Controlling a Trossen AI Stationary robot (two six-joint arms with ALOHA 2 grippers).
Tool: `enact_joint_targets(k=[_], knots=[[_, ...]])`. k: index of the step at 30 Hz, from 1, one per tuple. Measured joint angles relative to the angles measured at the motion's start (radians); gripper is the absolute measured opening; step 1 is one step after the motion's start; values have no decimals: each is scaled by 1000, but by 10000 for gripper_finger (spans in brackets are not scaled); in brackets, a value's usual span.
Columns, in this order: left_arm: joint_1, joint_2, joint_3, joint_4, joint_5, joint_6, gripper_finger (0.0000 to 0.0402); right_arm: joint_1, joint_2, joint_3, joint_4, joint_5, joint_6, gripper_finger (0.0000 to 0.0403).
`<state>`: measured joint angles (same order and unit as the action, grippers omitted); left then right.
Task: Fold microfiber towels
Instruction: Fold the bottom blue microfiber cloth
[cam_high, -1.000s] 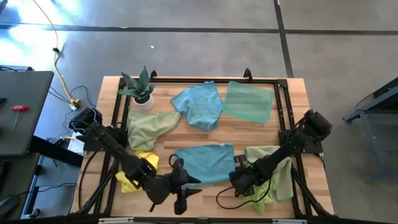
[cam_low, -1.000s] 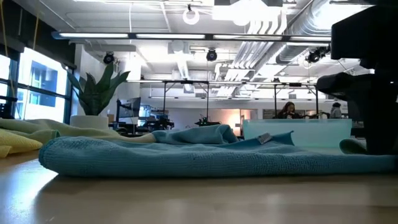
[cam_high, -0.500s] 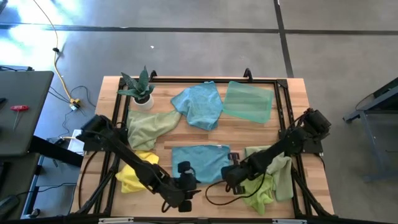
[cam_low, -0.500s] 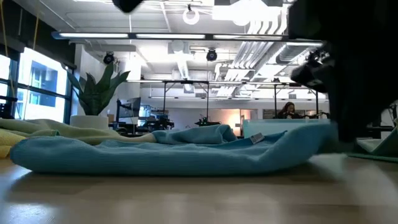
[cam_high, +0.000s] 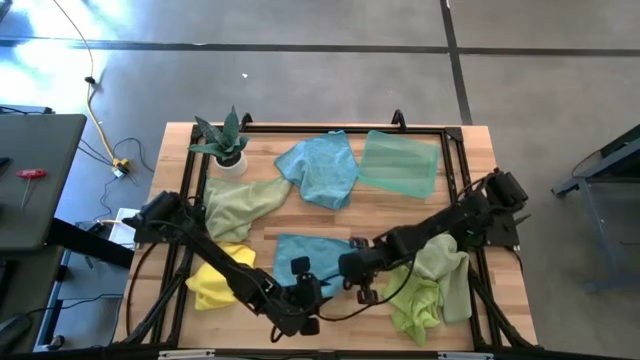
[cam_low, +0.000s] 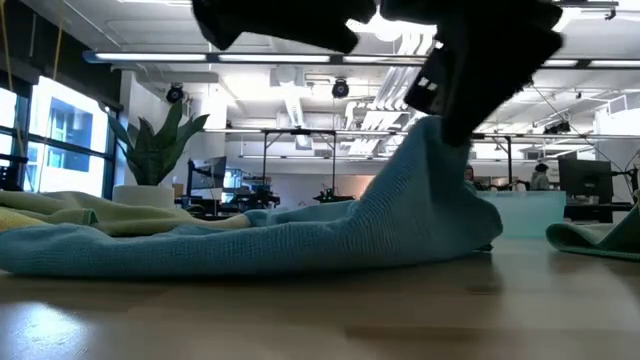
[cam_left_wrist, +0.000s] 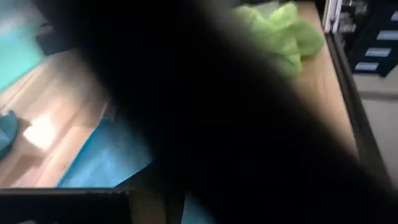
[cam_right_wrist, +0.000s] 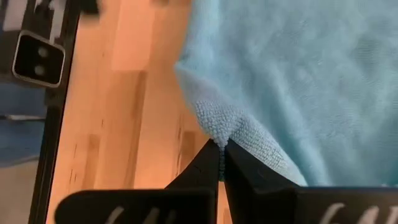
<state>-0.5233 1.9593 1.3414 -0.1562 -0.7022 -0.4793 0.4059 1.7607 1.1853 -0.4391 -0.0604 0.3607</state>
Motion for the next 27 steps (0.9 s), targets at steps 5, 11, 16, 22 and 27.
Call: enact_joint_targets(k=[5, 11, 16, 22, 27], knots=[[6, 52, 0, 82, -19, -5, 136, -28, 0, 14, 14, -35, -3, 0], [22, 81, -2, 97, -89, -60, 136, -35, 0, 25, 25, -114, -4, 0], [44, 79, -2, 105, -49, -67, 136, -35, 0, 25, 40, -124, -3, 0], [55, 105, -1, 121, -13, -68, 136, -35, 0, 25, 62, -134, -3, 0], [60, 109, -1, 124, 24, -74, 132, -35, 0, 25, 64, -136, -3, 0]])
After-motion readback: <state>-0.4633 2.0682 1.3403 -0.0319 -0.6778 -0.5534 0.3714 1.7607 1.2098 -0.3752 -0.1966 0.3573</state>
